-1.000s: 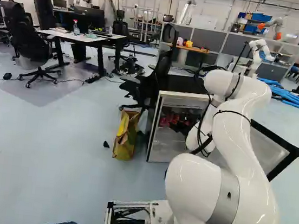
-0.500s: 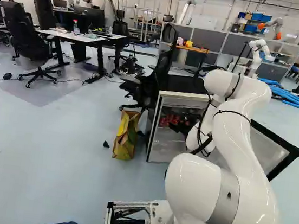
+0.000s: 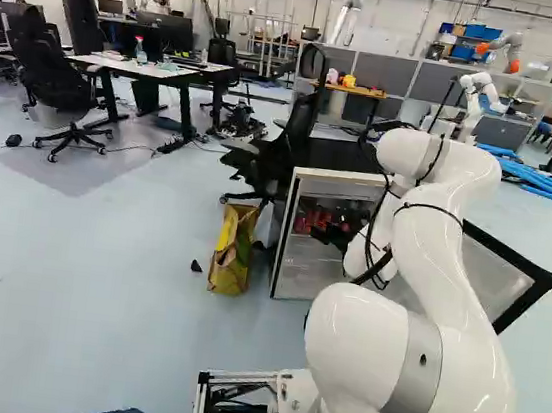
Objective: Grab a drink from the fridge
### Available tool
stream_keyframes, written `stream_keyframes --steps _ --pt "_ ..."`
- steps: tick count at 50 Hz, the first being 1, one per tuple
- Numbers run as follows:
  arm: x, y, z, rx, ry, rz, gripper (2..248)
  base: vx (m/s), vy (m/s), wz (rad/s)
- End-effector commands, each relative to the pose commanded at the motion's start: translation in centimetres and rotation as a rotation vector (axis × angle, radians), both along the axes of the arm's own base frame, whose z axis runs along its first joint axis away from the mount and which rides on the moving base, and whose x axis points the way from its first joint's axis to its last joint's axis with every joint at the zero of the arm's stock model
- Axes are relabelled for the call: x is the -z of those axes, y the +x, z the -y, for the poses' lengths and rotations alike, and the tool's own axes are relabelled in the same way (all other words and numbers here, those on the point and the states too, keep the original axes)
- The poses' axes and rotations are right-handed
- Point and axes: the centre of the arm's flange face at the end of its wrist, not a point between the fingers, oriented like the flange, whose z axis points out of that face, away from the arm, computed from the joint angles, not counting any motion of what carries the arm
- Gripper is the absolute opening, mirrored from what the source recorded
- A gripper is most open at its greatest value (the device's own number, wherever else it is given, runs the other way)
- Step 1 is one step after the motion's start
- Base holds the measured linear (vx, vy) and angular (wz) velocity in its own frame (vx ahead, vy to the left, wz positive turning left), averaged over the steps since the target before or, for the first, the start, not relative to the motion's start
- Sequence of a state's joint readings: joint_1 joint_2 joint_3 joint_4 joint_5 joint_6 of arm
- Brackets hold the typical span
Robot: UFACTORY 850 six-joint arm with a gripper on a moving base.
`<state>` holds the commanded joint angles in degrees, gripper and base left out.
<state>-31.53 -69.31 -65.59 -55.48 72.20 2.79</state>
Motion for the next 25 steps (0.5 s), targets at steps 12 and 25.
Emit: stream_keyframes --steps 12,25 --pt "0.1 0.4 -0.1 -0.015 -0.003 0.006 129 0.000 0.000 0.000" --pt "0.2 1.0 0.0 -0.028 -0.009 0.016 129 0.000 0.000 0.000"
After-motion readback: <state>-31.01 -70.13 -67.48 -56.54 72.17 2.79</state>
